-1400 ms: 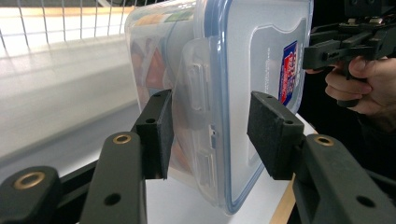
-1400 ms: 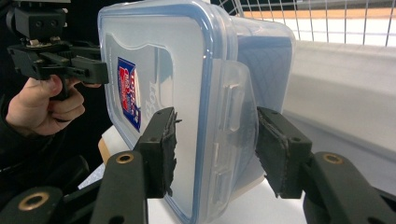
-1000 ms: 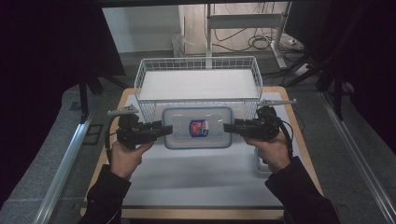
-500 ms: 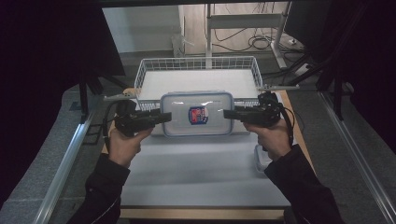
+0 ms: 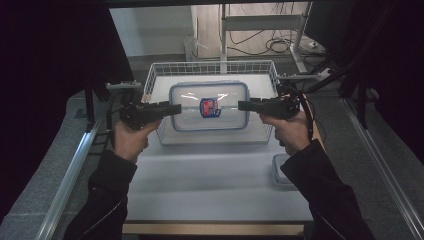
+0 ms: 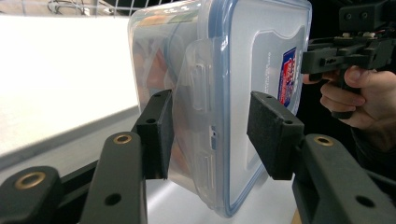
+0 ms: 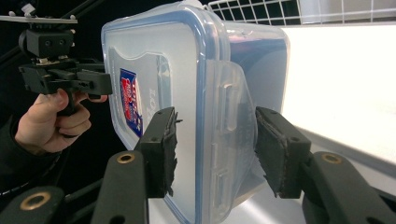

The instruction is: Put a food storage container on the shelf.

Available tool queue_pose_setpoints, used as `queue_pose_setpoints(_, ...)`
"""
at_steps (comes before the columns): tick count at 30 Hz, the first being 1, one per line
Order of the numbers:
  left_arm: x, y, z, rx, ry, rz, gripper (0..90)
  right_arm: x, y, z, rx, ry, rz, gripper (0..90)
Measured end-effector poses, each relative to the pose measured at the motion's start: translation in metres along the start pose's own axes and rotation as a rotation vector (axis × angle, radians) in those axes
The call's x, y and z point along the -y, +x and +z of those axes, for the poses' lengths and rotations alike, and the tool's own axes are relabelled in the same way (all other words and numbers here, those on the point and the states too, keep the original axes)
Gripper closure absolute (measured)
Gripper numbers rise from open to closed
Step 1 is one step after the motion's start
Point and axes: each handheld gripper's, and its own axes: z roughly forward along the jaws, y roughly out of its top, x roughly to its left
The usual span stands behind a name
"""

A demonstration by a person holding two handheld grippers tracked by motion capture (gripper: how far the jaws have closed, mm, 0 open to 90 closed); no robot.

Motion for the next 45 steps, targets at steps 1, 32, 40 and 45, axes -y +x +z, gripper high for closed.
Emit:
queue_pose_setpoints(1, -0.003, 0.001, 0.000, 0.000, -0.004, -0.001, 52.0, -0.002, -0.001, 0.001, -0.001, -0.003, -0.001, 50.4)
queue_pose_setpoints(32, -0.053, 0.041, 0.029, -0.003, -0.028, -0.094, 52.0, -0.054, -0.040, 0.022, 0.011, -0.034, 0.086, 50.2)
queue_pose_setpoints(40, -0.053, 0.051, 0.035, -0.013, -0.029, -0.122, 51.9, -0.055, -0.053, 0.033, 0.007, -0.029, 0.122, 50.0)
queue_pose_setpoints(45, -0.047, 0.056, 0.039, -0.001, -0.037, -0.138, 51.7, -0.054, -0.055, 0.035, 0.020, -0.016, 0.127, 49.8)
